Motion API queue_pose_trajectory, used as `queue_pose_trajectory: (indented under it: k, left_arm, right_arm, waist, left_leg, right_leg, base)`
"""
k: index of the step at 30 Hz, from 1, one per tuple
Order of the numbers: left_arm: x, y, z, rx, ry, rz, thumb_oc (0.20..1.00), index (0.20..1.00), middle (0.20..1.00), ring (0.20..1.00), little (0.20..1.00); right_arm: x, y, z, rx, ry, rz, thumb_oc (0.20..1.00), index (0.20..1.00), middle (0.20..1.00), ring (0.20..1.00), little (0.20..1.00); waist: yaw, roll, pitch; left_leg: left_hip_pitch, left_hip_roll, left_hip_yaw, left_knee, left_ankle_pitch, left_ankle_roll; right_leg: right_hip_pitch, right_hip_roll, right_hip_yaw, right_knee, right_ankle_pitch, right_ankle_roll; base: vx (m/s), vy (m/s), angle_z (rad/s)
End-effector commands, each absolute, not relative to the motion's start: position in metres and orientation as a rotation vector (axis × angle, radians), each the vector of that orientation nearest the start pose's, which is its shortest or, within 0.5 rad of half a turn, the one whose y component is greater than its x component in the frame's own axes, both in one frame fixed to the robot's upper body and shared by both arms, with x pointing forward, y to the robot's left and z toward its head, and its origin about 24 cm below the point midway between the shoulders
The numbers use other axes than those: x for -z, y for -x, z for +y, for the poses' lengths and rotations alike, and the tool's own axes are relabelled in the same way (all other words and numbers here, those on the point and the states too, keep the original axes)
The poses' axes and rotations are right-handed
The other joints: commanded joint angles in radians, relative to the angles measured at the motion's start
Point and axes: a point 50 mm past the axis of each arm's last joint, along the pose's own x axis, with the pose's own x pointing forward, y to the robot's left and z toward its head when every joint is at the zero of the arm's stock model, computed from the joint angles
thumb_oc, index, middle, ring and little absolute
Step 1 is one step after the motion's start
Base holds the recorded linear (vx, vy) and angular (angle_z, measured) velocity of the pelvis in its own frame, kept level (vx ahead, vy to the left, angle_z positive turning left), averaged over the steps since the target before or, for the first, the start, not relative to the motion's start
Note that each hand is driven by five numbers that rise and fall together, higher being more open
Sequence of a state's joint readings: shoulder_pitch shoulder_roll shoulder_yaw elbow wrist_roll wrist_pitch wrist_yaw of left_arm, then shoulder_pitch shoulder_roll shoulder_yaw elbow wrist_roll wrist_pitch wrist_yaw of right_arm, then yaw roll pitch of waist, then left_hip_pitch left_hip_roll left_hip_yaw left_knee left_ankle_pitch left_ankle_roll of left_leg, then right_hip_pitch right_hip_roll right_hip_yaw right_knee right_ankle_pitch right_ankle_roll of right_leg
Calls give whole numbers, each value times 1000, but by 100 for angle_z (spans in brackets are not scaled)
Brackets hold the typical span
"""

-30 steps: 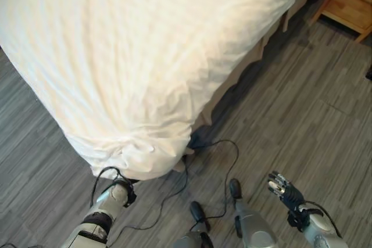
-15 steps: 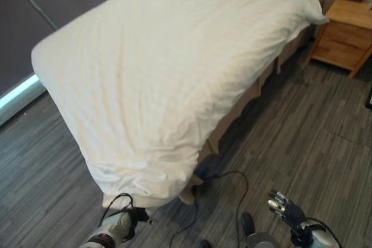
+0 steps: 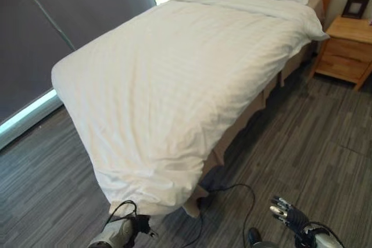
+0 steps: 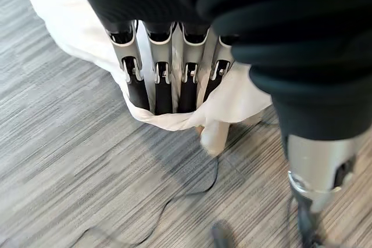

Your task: Making the bed.

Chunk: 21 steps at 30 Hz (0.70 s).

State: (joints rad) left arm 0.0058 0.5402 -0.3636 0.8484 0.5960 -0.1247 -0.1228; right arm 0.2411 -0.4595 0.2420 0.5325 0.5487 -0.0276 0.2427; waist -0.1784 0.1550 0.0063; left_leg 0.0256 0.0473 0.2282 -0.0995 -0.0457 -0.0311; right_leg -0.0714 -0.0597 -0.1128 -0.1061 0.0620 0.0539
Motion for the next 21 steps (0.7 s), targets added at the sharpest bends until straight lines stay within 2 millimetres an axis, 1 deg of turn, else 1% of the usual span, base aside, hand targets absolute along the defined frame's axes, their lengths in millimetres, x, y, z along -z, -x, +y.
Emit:
queue_pose_trajectory:
  k: [1, 2, 3, 4, 5, 6, 7, 8, 9, 10, 11, 12, 13, 14, 15, 16, 17, 18, 19, 21]
  left_arm:
    - [115, -85, 297, 350, -926, 992, 1000, 1000, 1000, 1000, 1000]
    - [92, -105, 315, 99, -867, 865, 1000, 1000, 1000, 1000, 1000]
    - [77, -112, 325, 13, -873, 801, 1000, 1000, 1000, 1000, 1000]
    - [60, -125, 330, -109, -840, 686, 1000, 1000, 1000, 1000, 1000]
    - [53, -127, 335, -199, -804, 644, 1000, 1000, 1000, 1000, 1000]
    - [53, -127, 335, -199, -804, 645, 1000, 1000, 1000, 1000, 1000]
    - [35, -139, 339, -331, -732, 527, 1000, 1000, 1000, 1000, 1000]
    - [35, -139, 339, -331, -732, 527, 1000, 1000, 1000, 1000, 1000]
    - [18, -148, 340, -372, -735, 429, 1000, 1000, 1000, 1000, 1000]
    - [2, -153, 340, -398, -746, 339, 1000, 1000, 1000, 1000, 1000]
    - [2, -153, 340, -399, -746, 340, 1000, 1000, 1000, 1000, 1000]
    - [-4, -153, 340, -422, -722, 308, 1000, 1000, 1000, 1000, 1000]
    - [-8, -154, 341, -457, -659, 267, 1000, 1000, 1000, 1000, 1000]
    - [-21, -157, 343, -501, -464, 162, 1000, 1000, 1000, 1000, 1000]
    - [-21, -157, 343, -500, -461, 163, 1000, 1000, 1000, 1000, 1000]
    - [-26, -158, 344, -515, -322, 106, 1000, 1000, 1000, 1000, 1000]
    - [-28, -159, 341, -547, -18, -10, 1000, 1000, 1000, 1000, 1000]
    - [-28, -159, 342, -546, -15, -10, 1000, 1000, 1000, 1000, 1000]
    - [-34, -158, 341, -566, 100, -91, 1000, 1000, 1000, 1000, 1000]
    - [-38, -156, 336, -585, 201, -171, 1000, 1000, 1000, 1000, 1000]
  right_arm:
    - [89, -156, -223, -101, -206, 615, 1000, 1000, 1000, 1000, 1000]
    - [89, -153, -223, -82, -216, 608, 1000, 1000, 1000, 1000, 1000]
    - [89, -152, -222, -71, -229, 603, 1000, 1000, 1000, 1000, 1000]
    - [89, -151, -221, -67, -234, 603, 1000, 1000, 1000, 1000, 1000]
    - [91, -149, -221, -62, -235, 611, 1000, 1000, 1000, 1000, 1000]
    - [91, -150, -221, -62, -235, 611, 1000, 1000, 1000, 1000, 1000]
    - [91, -149, -218, -70, -241, 613, 1000, 1000, 1000, 1000, 1000]
    - [91, -149, -218, -70, -241, 613, 1000, 1000, 1000, 1000, 1000]
    - [89, -151, -218, -76, -235, 608, 1000, 1000, 1000, 1000, 1000]
    - [90, -150, -220, -64, -236, 612, 1000, 1000, 1000, 1000, 1000]
    - [90, -150, -220, -65, -236, 612, 1000, 1000, 1000, 1000, 1000]
    - [90, -150, -221, -57, -242, 612, 1000, 1000, 1000, 1000, 1000]
    - [90, -150, -221, -51, -247, 611, 1000, 1000, 1000, 1000, 1000]
    - [89, -150, -224, -43, -244, 603, 1000, 1000, 1000, 1000, 1000]
    - [89, -150, -224, -44, -244, 604, 1000, 1000, 1000, 1000, 1000]
    - [89, -151, -224, -43, -245, 602, 1000, 1000, 1000, 1000, 1000]
    - [88, -151, -223, -50, -243, 590, 1000, 1000, 1000, 1000, 1000]
    - [88, -151, -223, -50, -242, 590, 1000, 1000, 1000, 1000, 1000]
    - [87, -150, -223, -56, -238, 586, 1000, 1000, 1000, 1000, 1000]
    - [88, -148, -222, -63, -224, 587, 1000, 1000, 1000, 1000, 1000]
  waist:
    - [58, -68, 69]
    - [74, -71, 69]
    - [77, -78, 69]
    - [83, -82, 68]
    - [88, -86, 65]
    - [87, -86, 65]
    - [98, -95, 64]
    - [98, -95, 63]
    - [106, -101, 62]
    - [114, -106, 60]
    - [113, -107, 60]
    - [116, -110, 60]
    - [118, -113, 58]
    - [126, -116, 57]
    - [125, -116, 57]
    - [127, -118, 57]
    - [133, -125, 56]
    - [132, -125, 56]
    - [137, -131, 58]
    - [144, -140, 55]
  left_leg:
    - [-17, 47, -36, 12, 57, -58]
    - [-18, 45, -46, 12, 58, -59]
    - [-21, 43, -56, 12, 63, -59]
    - [-22, 41, -64, 12, 64, -60]
    - [-23, 39, -70, 12, 65, -60]
    - [-23, 39, -71, 12, 65, -60]
    - [-21, 36, -82, 12, 65, -60]
    - [-21, 36, -82, 12, 65, -60]
    - [-19, 34, -91, 12, 62, -59]
    - [-16, 34, -94, 12, 60, -58]
    - [-15, 34, -94, 12, 60, -58]
    - [-14, 35, -95, 12, 59, -58]
    - [-14, 35, -96, 12, 59, -58]
    - [-16, 34, -102, 12, 61, -57]
    - [-15, 34, -102, 12, 61, -57]
    - [-16, 34, -104, 12, 62, -57]
    - [-18, 34, -109, 12, 64, -56]
    - [-17, 34, -109, 12, 64, -56]
    - [-15, 34, -113, 12, 64, -56]
    - [-17, 34, -119, 12, 65, -54]
  right_leg:
    - [37, -109, -55, 37, 9, 95]
    - [45, -111, -66, 36, 6, 96]
    - [51, -113, -79, 34, 7, 97]
    - [58, -115, -86, 33, 5, 97]
    - [64, -116, -93, 32, 3, 97]
    - [64, -116, -94, 32, 3, 97]
    - [76, -117, -106, 30, -1, 96]
    - [76, -117, -107, 30, -1, 96]
    - [84, -117, -115, 29, -4, 95]
    - [93, -117, -119, 27, -6, 93]
    - [94, -117, -119, 27, -6, 93]
    - [96, -118, -121, 26, -7, 93]
    - [97, -118, -122, 26, -7, 93]
    - [98, -119, -124, 24, -5, 93]
    - [99, -119, -124, 24, -5, 93]
    - [99, -120, -125, 24, -4, 94]
    - [99, -121, -129, 23, -3, 94]
    - [100, -121, -129, 24, -3, 94]
    - [104, -120, -131, 23, -4, 94]
    - [108, -120, -137, 22, -7, 92]
  base:
    - [-10, -27, 26]
    - [-18, -27, 39]
    - [-8, -30, 45]
    - [-8, -26, 34]
    - [3, -10, 24]
    - [10, -16, 42]
    - [6, -11, 41]
    - [12, -7, 39]
    - [13, 3, 22]
    - [13, 3, 17]
    - [1, 1, 16]
    - [-9, 3, 5]
    - [-25, 13, 5]
    - [0, 0, 0]
    - [0, 0, 0]
    - [-28, 6, 8]
    - [-27, 6, 8]
    - [-18, -5, 8]
    - [-4, -11, 6]
    - [-7, -14, 6]
